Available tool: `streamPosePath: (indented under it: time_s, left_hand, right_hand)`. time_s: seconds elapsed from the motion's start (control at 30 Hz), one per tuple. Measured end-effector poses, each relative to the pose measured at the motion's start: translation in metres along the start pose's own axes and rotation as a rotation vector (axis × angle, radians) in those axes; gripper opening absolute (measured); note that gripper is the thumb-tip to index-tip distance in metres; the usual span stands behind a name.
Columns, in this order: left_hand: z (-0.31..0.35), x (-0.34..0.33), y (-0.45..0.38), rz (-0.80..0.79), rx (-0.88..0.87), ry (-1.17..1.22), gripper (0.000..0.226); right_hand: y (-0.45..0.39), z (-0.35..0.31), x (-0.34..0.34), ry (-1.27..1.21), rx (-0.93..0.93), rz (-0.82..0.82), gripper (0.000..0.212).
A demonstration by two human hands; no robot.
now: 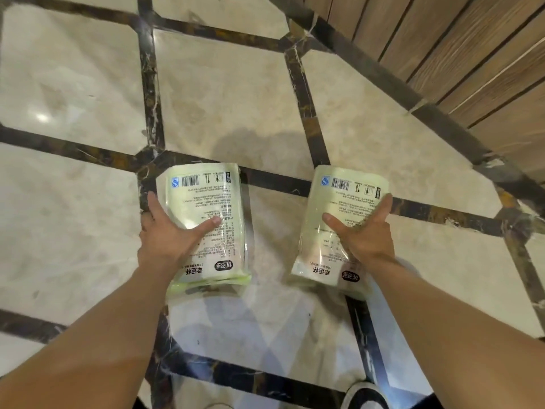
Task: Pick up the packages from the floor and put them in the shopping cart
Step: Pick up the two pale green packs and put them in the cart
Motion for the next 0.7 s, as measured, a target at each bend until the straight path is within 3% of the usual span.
streamPosePath:
  time_s: [0.07, 0.17, 0.43, 0.57, 0.7]
  left_hand:
    - [-0.008, -0.009, -0.004, -0.052, 0.062, 0.16, 0.15]
    - [-0.012, -0.015, -0.004, -0.082, 0.101, 0.259, 0.132]
    - [-0.003, -0.015, 0.002, -0.005, 0.028, 0.306, 0.126]
    - [0.003, -0.01, 0.008, 0.018, 0.029, 0.278, 0.126]
    - [0.024, 0.005, 0.045, 0.022, 0.021, 0.303, 0.121]
  right_hand:
    - [0.001, 0.0, -0.002, -0.095, -0.026, 0.013, 0.139]
    - [0.004, -0.004, -0.007, -0.109, -0.012, 0.006, 0.138]
    - [0.013, -0.016, -0.01, -0.127, 0.117, 0.023, 0.126]
    - [0.017, -0.02, -0.005, -0.151, 0.093, 0.058, 0.131]
    - [0.039, -0.038, 0.012, -0.203, 0.046, 0.091, 0.098]
Point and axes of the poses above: each hand's wrist, its own y-axis away from the middle knuckle, its own x-axis out of the back of the hand, z = x × y, the point moved 9 cm from there along -y, towards the middle knuckle, and after that the axes turned 2 degrees about y, right-handed, at the moved point
